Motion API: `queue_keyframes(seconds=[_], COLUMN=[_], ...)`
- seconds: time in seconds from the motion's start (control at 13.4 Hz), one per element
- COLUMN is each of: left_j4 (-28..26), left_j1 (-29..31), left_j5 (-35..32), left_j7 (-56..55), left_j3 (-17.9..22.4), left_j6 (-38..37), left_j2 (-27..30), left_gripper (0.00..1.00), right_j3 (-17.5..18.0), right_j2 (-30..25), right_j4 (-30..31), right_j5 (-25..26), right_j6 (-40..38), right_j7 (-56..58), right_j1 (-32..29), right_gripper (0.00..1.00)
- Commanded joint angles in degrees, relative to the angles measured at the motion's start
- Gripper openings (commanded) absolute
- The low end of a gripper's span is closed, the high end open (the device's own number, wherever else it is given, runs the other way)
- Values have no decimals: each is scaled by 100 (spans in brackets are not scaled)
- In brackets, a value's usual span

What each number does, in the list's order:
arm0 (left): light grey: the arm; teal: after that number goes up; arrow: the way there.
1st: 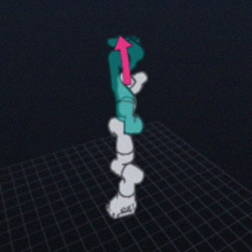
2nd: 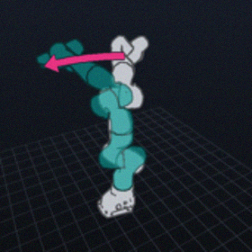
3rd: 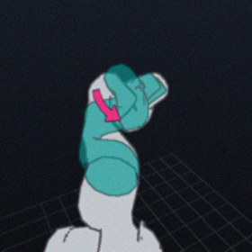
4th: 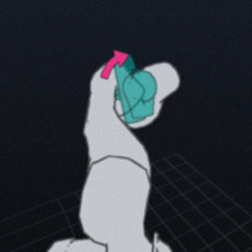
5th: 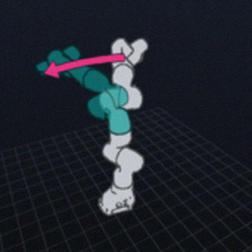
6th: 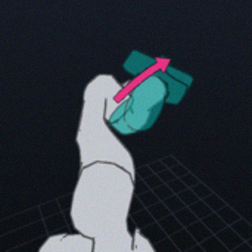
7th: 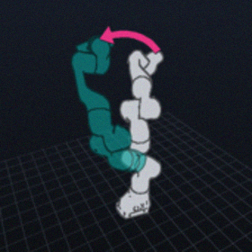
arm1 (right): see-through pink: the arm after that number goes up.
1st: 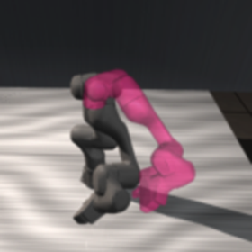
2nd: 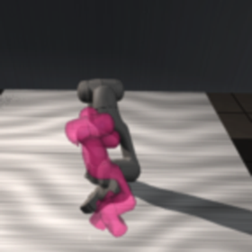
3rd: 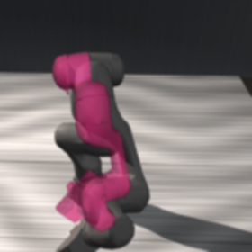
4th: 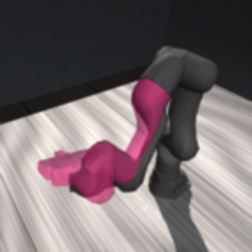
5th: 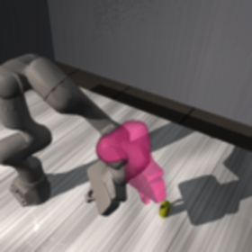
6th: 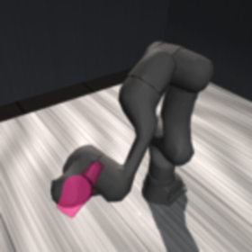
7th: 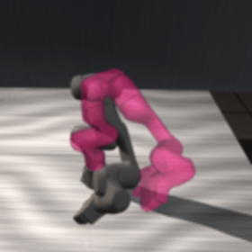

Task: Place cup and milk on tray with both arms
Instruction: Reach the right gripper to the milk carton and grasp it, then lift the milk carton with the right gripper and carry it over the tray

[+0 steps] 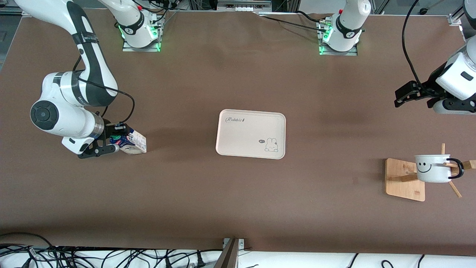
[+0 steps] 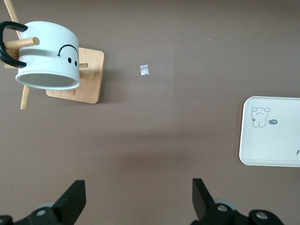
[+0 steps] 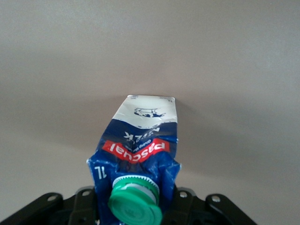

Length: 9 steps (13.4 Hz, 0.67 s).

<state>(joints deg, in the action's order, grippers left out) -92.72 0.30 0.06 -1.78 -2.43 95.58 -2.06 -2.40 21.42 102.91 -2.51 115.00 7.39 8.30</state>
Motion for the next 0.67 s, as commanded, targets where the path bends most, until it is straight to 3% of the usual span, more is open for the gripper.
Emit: queue_keyframes(seconds=[0.0,0.22,0.52,0.6], left_j4=[185,185,185,185], left_j1=[23,23,23,23], left_j5=[-76,-76,-76,-76], left_j7=[99,99,99,99], left_j3=[-11,-11,-11,-11], left_j6=[-136,-136,-136,-145], left_j2=[-75,-75,-75,-75], left_gripper=[100,100,100,100], right_j3=[11,108,398,494], right_j2=[-130,-165,-17,106], right_j4=[-7,-385,-1026,-1140], right_j5=[-74,-241,-443,-766], right_j6=[31,-459,-743,-664], right_j7=[35,-323,-1956,-2308], right_j1=[4,302,1145,1373], right_gripper=[29,29,29,29])
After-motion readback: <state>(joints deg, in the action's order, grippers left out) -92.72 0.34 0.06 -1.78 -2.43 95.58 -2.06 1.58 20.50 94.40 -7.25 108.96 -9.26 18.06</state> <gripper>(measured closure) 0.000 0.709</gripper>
